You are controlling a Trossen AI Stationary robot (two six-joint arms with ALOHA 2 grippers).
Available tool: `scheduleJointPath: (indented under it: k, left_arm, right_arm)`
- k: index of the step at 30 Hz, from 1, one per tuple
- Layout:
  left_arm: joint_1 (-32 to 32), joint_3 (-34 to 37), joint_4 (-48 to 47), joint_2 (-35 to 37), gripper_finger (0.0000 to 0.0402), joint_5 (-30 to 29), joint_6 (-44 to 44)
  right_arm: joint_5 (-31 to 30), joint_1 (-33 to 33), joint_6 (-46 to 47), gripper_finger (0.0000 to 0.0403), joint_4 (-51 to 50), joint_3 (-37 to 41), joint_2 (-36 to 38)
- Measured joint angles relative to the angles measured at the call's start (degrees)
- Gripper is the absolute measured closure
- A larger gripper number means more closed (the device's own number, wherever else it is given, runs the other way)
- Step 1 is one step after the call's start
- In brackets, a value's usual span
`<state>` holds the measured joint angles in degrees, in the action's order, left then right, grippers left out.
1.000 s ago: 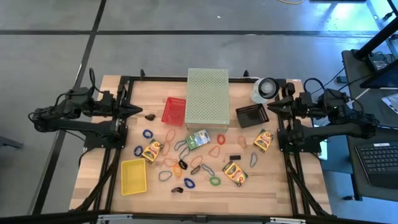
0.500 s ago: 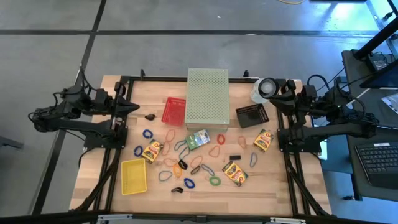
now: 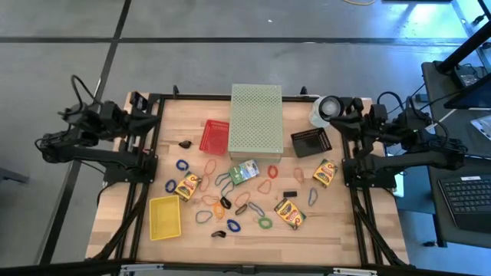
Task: Pick & Place Office Desk Supplies
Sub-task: Put the orange rubber band into the black bin
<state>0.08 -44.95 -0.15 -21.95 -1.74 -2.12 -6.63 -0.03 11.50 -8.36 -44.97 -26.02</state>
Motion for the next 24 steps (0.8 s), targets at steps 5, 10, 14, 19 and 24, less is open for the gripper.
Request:
scheduleJointPath:
  k: [5, 10, 14, 19, 24]
  left_arm:
    - [0.02, 0.0, -0.15, 0.38, 0.0396, -2.39, -0.71]
    - [0.02, 0.0, -2.33, -1.51, 0.0396, -17.8, -3.09]
    - [0.02, 0.02, -2.95, -3.84, 0.0396, -30.23, -8.93]
    - [0.02, 0.02, -4.61, -4.92, 0.0396, -33.31, -13.86]
    - [0.0, 0.02, -4.83, -5.21, 0.0396, -31.42, -11.94]
  right_arm:
    - [-2.59, 0.0, -1.87, 0.0349, -0.4, 0.0, 0.0]
    - [-2.58, 0.01, 2.09, 0.0349, -3.54, 0.0, -0.21]
    - [-2.58, 0.02, 1.97, 0.0349, -3.75, 0.0, -0.26]
    - [-2.77, 0.01, 1.53, 0.0349, -3.75, 0.0, -0.26]
    - [-3.47, 0.0, 1.1, 0.0349, -3.74, 0.0, -0.28]
